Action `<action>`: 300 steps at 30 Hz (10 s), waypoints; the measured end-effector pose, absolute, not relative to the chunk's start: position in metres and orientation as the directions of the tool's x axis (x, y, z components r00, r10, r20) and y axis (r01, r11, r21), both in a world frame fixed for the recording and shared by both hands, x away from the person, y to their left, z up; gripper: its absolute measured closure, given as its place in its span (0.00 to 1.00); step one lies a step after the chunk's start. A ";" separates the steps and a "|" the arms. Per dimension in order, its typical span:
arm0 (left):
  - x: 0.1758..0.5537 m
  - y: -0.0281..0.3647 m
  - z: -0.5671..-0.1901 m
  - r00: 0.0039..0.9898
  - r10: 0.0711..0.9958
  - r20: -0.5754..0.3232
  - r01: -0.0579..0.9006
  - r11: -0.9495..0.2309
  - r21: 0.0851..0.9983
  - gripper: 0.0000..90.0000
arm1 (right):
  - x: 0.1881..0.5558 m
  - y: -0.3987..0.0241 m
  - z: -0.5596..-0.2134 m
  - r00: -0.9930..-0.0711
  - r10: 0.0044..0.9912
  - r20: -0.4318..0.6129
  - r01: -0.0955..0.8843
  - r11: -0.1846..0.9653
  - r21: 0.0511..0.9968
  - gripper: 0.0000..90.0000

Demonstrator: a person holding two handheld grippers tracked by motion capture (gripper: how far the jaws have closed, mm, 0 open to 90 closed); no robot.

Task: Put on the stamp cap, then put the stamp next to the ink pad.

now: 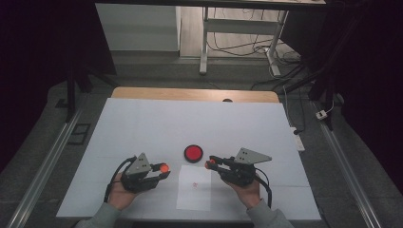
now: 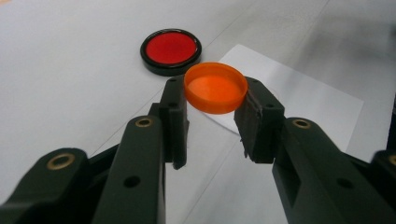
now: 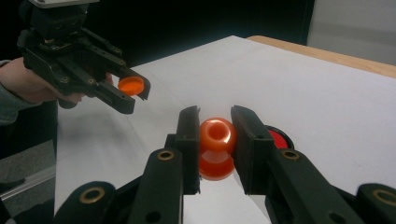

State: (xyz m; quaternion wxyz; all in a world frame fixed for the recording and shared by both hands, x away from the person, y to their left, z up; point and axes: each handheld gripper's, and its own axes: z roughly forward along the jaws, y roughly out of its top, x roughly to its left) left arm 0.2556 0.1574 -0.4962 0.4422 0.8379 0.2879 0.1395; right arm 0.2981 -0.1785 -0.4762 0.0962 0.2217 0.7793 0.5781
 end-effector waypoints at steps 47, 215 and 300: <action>0.271 0.080 -0.501 0.874 0.485 -0.007 0.302 -0.533 0.790 0.72 | 0.295 -0.174 -0.477 -0.893 0.438 0.104 0.225 0.235 0.946 0.80; 0.269 0.075 -0.500 0.847 0.532 -0.003 0.322 -0.508 0.799 0.35 | 0.288 -0.160 -0.491 -0.911 0.395 0.121 0.231 0.243 0.942 0.80; 0.233 0.217 -0.512 0.702 0.706 -0.092 0.470 -0.364 0.804 0.30 | 0.320 -0.185 -0.487 -0.830 0.554 0.056 0.248 0.278 0.928 0.80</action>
